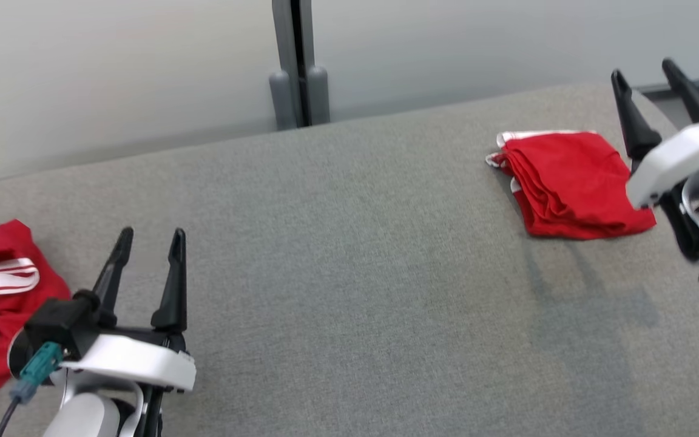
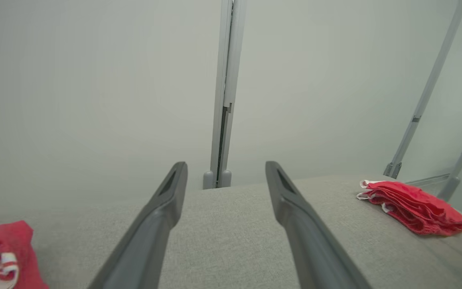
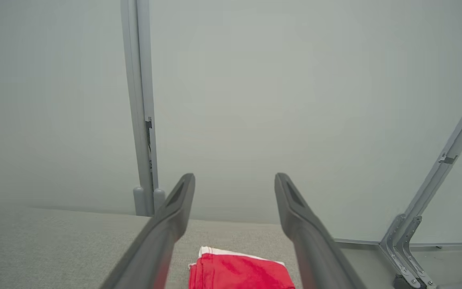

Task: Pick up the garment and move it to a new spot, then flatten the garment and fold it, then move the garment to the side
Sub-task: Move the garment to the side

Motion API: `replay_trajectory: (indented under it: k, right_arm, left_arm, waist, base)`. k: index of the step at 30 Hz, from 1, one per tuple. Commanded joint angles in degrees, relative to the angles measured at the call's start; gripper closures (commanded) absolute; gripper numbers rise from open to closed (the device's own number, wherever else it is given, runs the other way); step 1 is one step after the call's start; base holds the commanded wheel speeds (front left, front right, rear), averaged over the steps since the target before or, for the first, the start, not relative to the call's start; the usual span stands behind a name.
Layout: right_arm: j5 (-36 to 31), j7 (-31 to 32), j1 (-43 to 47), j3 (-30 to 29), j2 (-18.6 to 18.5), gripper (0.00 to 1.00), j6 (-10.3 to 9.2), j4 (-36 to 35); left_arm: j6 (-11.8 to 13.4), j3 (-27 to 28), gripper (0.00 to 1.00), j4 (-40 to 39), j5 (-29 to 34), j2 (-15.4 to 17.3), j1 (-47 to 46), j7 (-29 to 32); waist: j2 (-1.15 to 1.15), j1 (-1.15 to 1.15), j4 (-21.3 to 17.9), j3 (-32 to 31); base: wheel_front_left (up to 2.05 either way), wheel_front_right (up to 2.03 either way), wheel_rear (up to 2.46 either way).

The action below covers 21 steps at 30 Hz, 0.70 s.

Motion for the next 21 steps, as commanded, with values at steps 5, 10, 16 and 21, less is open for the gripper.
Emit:
replay_trajectory:
  k: [5, 10, 16, 21]
  right_arm:
    - [0.1, -1.0, 8.8, -4.4, -0.8, 0.0, -0.02, -5.7]
    - [-3.2, -1.0, 20.1, -12.4, 0.5, 0.0, -0.02, -15.7]
    - [-9.9, -1.0, 32.9, -21.6, 4.8, 0.0, -0.02, -26.0]
    - [-14.0, -1.0, 39.8, -26.2, 8.4, 0.0, -0.02, -31.1]
  left_arm:
    - [1.1, 0.5, 0.0, -0.5, -0.8, 0.7, 3.2, 0.2]
    - [3.0, 1.9, 0.0, -1.0, -0.4, 0.5, 5.4, -0.8]
    - [3.5, 2.3, 0.0, -0.2, -0.4, 0.6, 7.3, -1.4]
    - [3.0, 2.7, 0.0, 2.0, -0.8, -0.1, 8.2, -2.1]
  waist:
    - [0.0, 0.0, 2.3, -3.8]
    - [0.0, 0.0, 3.5, -5.1]
    - [0.0, 0.0, 4.3, -5.7]
    - [0.0, 0.0, 4.7, -6.2]
  base:
    - [0.0, 0.0, 0.0]
    - [0.0, 0.0, 0.0]
    - [0.0, 0.0, 0.0]
    - [0.0, 0.0, 0.0]
